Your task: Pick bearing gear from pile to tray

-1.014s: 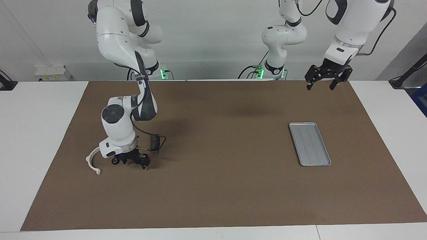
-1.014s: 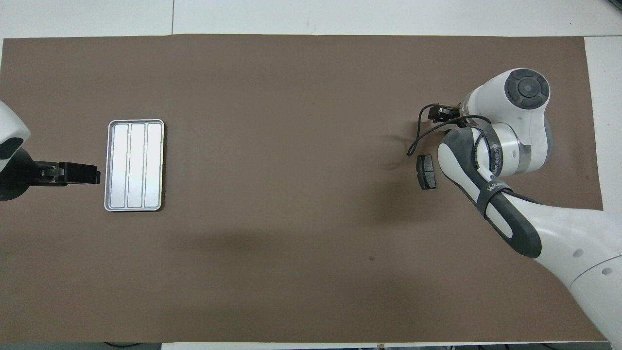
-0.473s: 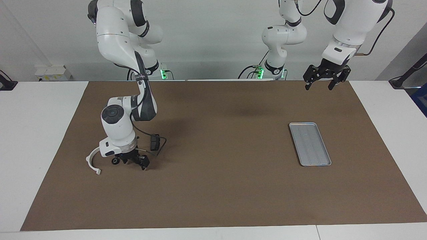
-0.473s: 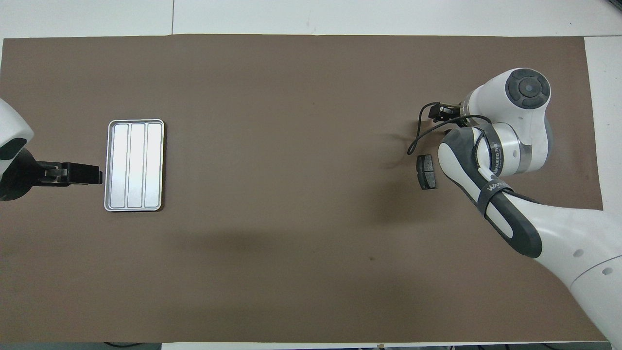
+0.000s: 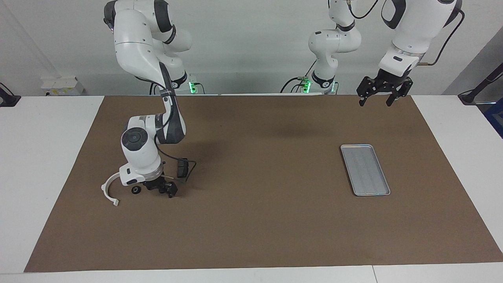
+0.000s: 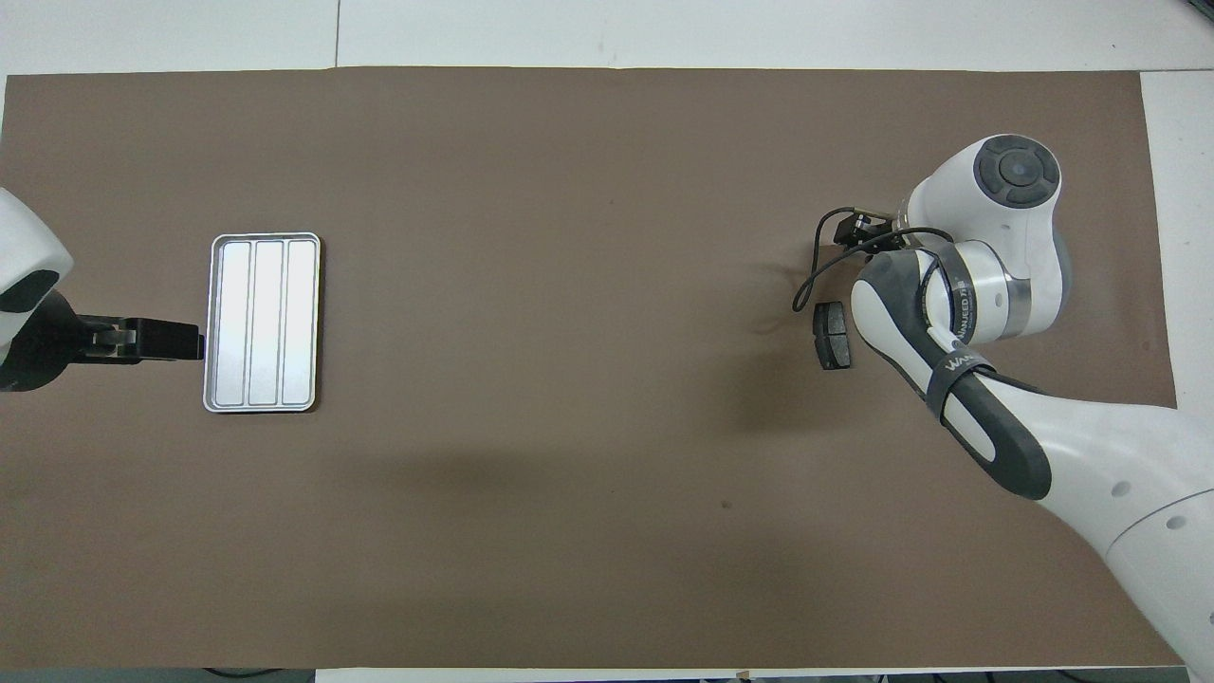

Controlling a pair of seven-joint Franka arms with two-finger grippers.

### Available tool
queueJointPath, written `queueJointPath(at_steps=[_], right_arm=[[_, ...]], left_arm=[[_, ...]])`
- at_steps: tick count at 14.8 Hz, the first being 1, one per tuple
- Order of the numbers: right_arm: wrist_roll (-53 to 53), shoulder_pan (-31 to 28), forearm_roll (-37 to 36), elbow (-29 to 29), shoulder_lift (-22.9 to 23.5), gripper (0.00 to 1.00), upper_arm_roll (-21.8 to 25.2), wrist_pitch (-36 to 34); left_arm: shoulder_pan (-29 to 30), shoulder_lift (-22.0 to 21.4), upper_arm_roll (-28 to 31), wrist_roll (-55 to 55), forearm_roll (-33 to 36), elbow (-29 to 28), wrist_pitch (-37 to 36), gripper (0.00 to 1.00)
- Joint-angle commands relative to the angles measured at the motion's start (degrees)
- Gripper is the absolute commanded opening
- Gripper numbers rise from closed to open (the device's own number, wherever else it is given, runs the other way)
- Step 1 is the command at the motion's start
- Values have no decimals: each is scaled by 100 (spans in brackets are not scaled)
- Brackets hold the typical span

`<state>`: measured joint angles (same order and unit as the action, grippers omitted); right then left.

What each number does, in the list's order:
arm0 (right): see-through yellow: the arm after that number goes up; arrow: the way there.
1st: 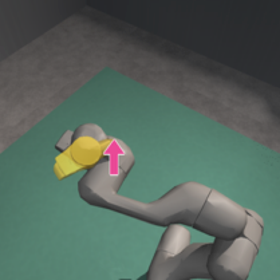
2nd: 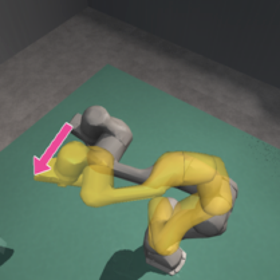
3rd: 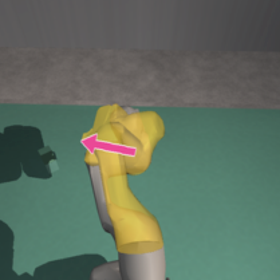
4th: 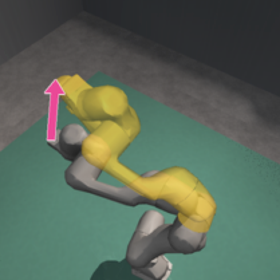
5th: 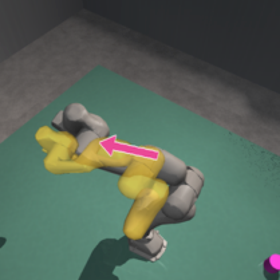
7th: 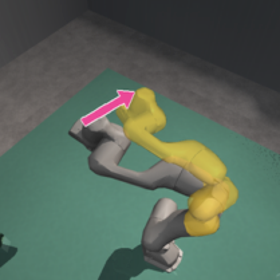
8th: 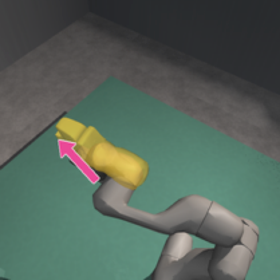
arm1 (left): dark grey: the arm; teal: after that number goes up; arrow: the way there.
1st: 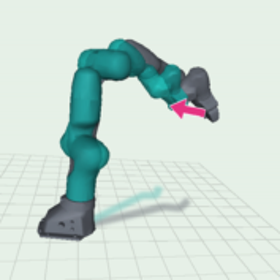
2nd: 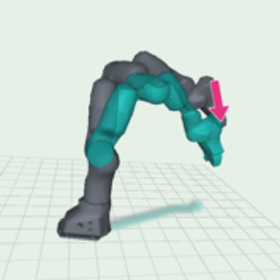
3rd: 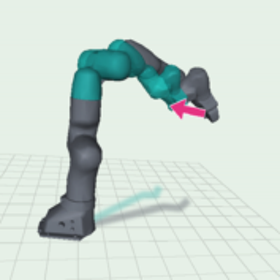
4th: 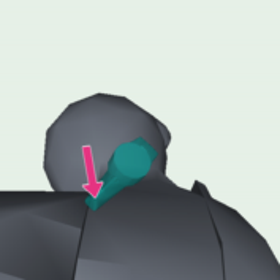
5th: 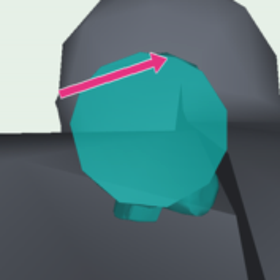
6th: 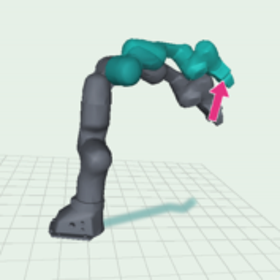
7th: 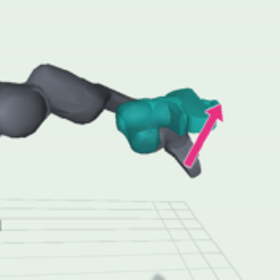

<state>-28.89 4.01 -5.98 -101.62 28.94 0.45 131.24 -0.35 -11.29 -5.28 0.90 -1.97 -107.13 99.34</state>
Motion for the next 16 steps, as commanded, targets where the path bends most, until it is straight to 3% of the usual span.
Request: queueJointPath(at_steps=[1,4,9,16], right_arm=[[-64,-32,-35,10,-72,97,-54,-265],[-46,-41,-35,1,-116,97,-54,-301],[33,-84,-35,-25,-116,78,-63,-222],[24,-85,-17,-121,-143,66,-72,-204]], left_arm=[[-44,-137,27,51,30,-124,50,100],[-44,-128,27,60,30,-115,41,100],[-35,-128,27,42,30,-98,59,100],[-44,-119,27,51,30,-97,85,100]])
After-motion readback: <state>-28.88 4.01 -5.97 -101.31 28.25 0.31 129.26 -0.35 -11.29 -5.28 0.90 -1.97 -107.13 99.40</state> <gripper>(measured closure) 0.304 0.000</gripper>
